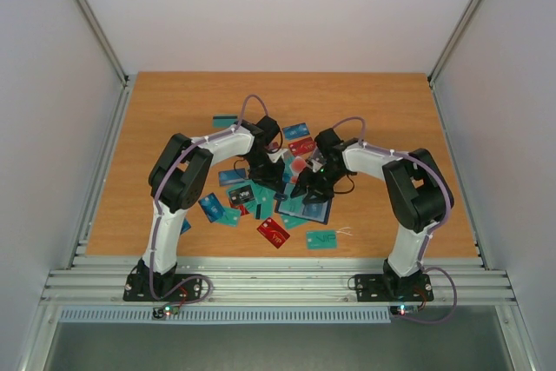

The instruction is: Put the credit cards into the card holder

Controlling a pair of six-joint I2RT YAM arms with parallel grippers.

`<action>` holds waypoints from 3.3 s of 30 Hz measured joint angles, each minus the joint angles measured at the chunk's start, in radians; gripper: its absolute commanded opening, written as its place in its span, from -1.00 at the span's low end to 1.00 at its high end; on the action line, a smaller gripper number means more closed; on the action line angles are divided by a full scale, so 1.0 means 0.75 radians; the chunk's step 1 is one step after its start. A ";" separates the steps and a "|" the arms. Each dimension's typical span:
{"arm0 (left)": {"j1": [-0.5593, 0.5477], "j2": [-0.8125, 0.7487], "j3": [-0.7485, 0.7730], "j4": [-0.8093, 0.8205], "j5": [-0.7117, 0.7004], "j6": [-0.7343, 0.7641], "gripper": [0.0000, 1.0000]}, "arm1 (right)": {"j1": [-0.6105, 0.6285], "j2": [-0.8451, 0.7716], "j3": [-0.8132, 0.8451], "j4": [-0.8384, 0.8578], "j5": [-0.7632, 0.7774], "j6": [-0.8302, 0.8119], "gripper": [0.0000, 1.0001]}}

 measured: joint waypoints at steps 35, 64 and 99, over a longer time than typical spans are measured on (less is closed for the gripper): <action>-0.010 -0.105 -0.003 -0.011 -0.132 0.001 -0.21 | -0.016 -0.380 -0.092 -0.163 0.117 -0.013 0.06; -0.390 -0.179 -0.010 -0.107 -0.793 -0.067 -0.06 | -0.094 -0.803 -0.352 -0.390 0.381 0.043 0.37; -0.441 -0.127 -0.010 -0.005 -0.921 -0.087 -0.99 | -0.208 -0.703 -0.485 -0.182 0.256 0.073 0.46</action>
